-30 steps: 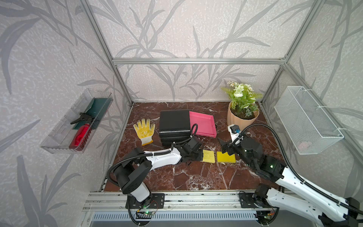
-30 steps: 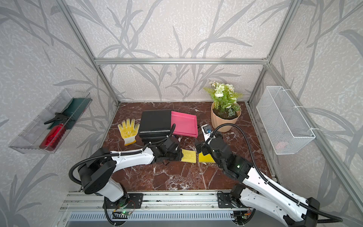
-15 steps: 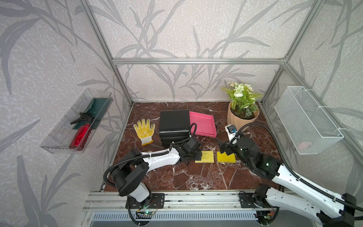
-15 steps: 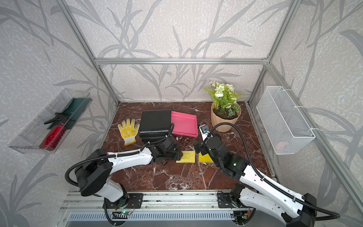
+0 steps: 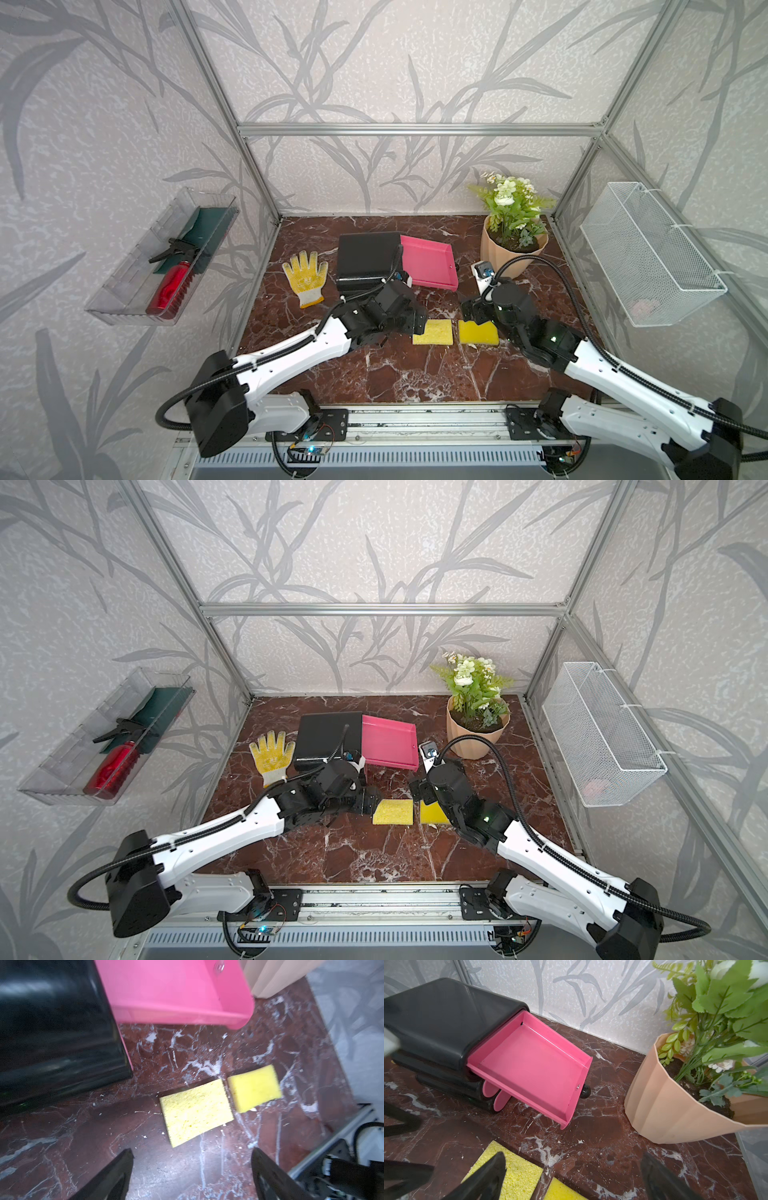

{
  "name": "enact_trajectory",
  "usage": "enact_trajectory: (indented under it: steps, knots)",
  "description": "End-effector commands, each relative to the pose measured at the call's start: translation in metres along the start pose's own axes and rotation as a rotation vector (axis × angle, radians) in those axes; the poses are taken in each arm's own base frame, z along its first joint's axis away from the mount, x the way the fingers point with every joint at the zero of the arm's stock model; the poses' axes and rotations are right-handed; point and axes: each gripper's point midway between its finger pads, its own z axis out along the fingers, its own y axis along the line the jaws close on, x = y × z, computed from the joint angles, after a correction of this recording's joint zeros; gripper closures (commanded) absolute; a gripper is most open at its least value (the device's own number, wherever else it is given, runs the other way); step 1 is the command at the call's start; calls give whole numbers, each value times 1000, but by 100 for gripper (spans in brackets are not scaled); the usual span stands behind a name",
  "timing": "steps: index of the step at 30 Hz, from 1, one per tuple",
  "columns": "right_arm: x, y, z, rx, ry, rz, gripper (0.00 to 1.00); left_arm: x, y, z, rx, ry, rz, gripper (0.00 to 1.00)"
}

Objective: Take the sponge out of the drawer
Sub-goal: Place the sponge at the center of the board.

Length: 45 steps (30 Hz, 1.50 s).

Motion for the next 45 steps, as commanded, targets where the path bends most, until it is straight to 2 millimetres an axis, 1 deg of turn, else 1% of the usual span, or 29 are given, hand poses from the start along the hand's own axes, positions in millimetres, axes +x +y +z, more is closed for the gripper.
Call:
enact_trajectory:
  steps: [1, 3, 5, 6, 9, 10, 13, 15, 18, 21, 24, 29, 32, 36, 41, 45]
  knots:
    - [-28, -10, 8, 18, -42, 79, 1, -32, 5, -50, -56, -101, 96, 3]
    - [-29, -22, 19, 45, -16, 119, 1, -56, 14, -73, -117, -159, 123, 1]
    - [-28, -32, 32, 41, 24, 184, 1, -75, 28, -84, -189, -177, 132, 1]
    - [-28, -35, 38, 28, 44, 225, 1, -82, 39, -86, -223, -176, 124, 1]
    - [-21, -43, 55, 24, 106, 291, 1, -100, 68, -84, -260, -180, 58, 1]
    - [-18, -43, 60, 23, 124, 293, 1, -105, 75, -80, -260, -181, 44, 1]
    - [-7, -45, 74, 16, 163, 296, 1, -118, 106, -69, -300, -160, -11, 1]
    - [0, -45, 83, -3, 193, 304, 1, -125, 121, -63, -317, -133, -34, 1]
    - [7, -47, 91, -23, 225, 311, 1, -132, 138, -62, -349, -134, -61, 1]
    - [13, -44, 101, -61, 252, 324, 1, -134, 159, -61, -359, -126, -122, 1]
    - [21, -40, 112, -75, 285, 323, 1, -131, 177, -60, -385, -115, -160, 1]
    - [30, -26, 128, -136, 341, 337, 1, -127, 194, -60, -399, -102, -201, 1]
    - [35, -20, 137, -157, 378, 348, 3, -124, 200, -57, -374, -97, -236, 1]
    - [40, -13, 147, -186, 410, 361, 5, -119, 203, -53, -333, -103, -271, 1]
    - [50, -10, 153, -191, 452, 378, 8, -114, 203, -45, -301, -88, -287, 1]
    - [56, -5, 155, -207, 476, 408, 15, -112, 203, -39, -282, -82, -296, 1]
